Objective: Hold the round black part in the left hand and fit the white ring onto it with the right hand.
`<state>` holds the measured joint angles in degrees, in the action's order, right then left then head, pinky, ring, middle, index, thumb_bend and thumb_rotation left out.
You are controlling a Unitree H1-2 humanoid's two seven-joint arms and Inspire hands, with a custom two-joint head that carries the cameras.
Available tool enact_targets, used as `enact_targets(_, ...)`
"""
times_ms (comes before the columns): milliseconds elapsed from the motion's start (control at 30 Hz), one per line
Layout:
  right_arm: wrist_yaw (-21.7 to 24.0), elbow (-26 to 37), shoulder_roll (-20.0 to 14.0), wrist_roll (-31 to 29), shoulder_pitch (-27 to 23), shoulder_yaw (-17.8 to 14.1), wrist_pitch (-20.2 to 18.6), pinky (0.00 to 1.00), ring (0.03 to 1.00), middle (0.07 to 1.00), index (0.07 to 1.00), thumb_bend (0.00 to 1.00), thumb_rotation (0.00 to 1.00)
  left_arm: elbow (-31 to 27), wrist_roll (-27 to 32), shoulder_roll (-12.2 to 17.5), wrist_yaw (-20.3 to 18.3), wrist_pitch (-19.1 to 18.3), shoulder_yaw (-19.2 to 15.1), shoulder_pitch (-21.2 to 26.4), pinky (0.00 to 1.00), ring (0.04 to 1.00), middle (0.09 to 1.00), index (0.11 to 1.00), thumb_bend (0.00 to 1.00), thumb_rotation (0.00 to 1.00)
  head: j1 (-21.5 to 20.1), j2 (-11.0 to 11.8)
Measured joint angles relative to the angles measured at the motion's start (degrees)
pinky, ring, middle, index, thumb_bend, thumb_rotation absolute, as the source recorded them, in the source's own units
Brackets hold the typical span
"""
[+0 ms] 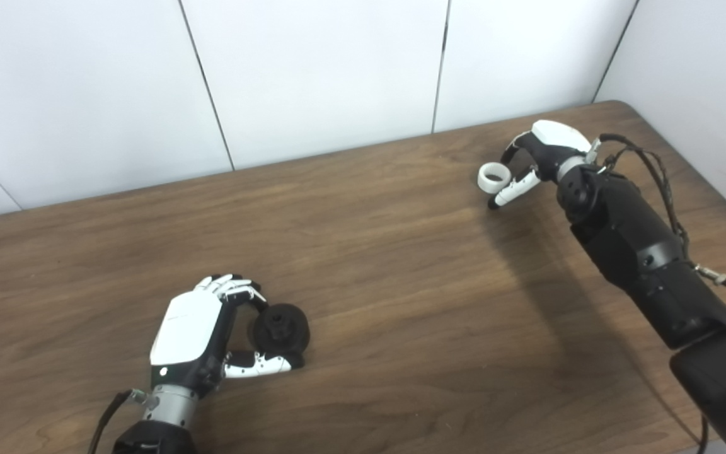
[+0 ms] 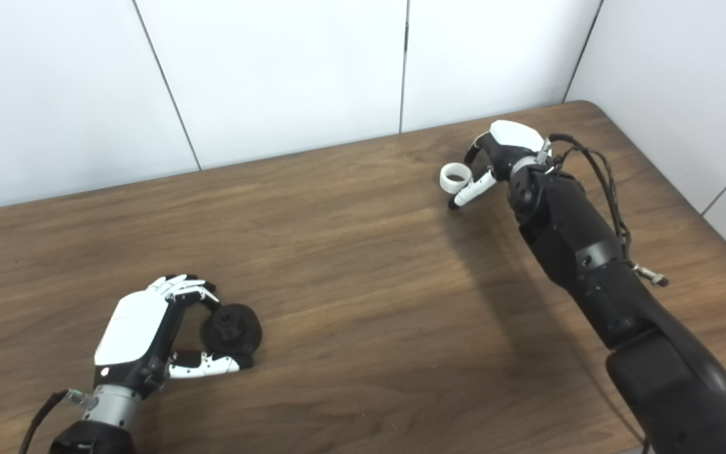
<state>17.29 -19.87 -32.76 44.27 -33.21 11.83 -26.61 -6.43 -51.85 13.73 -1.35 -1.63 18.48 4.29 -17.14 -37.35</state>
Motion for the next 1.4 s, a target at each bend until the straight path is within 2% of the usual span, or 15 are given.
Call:
enact_targets(367,-1.18,-0.58,0.67,-0.44,-0.26,-0.25,-0.1,0.99,1.0,0.952,0.722,0.83,0.32,-0.03,-0.16,-0.03,-0.02,-0.08,0.03,0.0,0.91,0.858,0.764,0.485,0.52,0.05,0.26,-0.09)
enact_targets(700,-0.9,-1.09,2.79,-0.37,-0.79,-1.86,-0.14,1.0,1.0,0.963,0.716,0.82,0.31,-0.03,-0.19,-0.15,-0.03,-0.15,0.06,0.0,0.91,0.858,0.763,0.485,0.52,0.05,0.44,-0.35)
enact_targets(1133,0.95,-2.22,2.91,0.15,-1.6,-2.86,-0.14,1.0,1.0,0.945,0.705,0.81,0.33,-0.05,-0.37,-0.22,-0.01,-0.46,0.07,0.0,0.92,0.862,0.767,0.485,0.52,0.05,0.79,-0.62)
enact_targets(1400,1.19,-2.09,2.8,0.43,-1.57,-2.95,-0.14,1.0,1.0,0.923,0.681,0.8,0.31,-0.15,-0.4,-0.23,-0.12,-1.04,0.11,0.0,0.91,0.86,0.766,0.485,0.52,0.05,0.79,-0.62)
